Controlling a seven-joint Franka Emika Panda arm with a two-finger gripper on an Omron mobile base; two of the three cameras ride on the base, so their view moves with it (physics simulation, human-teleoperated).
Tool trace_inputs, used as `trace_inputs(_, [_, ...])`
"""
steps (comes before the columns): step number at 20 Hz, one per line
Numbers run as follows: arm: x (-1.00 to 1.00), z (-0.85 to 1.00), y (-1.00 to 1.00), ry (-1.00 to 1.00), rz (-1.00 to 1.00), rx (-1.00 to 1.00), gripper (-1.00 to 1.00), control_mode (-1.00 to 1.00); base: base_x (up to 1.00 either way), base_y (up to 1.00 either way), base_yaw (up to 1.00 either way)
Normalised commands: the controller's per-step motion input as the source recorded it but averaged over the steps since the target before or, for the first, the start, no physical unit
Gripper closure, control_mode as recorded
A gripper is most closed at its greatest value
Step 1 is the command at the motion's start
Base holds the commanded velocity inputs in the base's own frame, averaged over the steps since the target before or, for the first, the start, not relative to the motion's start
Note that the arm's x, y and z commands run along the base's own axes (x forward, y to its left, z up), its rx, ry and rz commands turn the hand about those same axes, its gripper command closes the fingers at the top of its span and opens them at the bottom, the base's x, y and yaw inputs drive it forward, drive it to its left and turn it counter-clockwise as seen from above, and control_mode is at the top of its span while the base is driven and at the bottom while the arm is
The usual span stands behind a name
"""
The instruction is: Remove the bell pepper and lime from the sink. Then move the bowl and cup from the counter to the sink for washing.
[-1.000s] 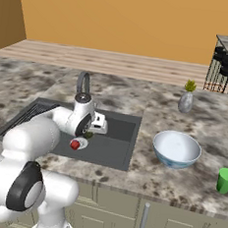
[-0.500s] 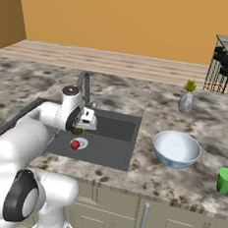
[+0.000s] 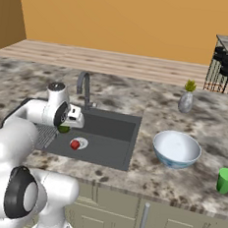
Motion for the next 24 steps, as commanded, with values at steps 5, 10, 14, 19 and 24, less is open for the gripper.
trace_inputs(5, [-0.02, 0.02, 0.53, 0.00, 0.02, 0.00, 1.00, -1.00, 0.00, 0.00, 0.00])
trace_inputs(10, [0.02, 0.04, 0.55, 0.00, 0.00, 0.00, 1.00, -1.00, 0.00, 0.00, 0.00])
trace_inputs(14, [0.00, 0.03, 0.57, 0.00, 0.00, 0.00, 1.00, -1.00, 0.00, 0.00, 0.00])
trace_inputs(19, [0.02, 0.05, 0.60, 0.00, 0.00, 0.00, 1.00, -1.00, 0.00, 0.00, 0.00])
trace_inputs(24, [0.05, 0.04, 0.63, 0.00, 0.00, 0.00, 1.00, -1.00, 0.00, 0.00, 0.00])
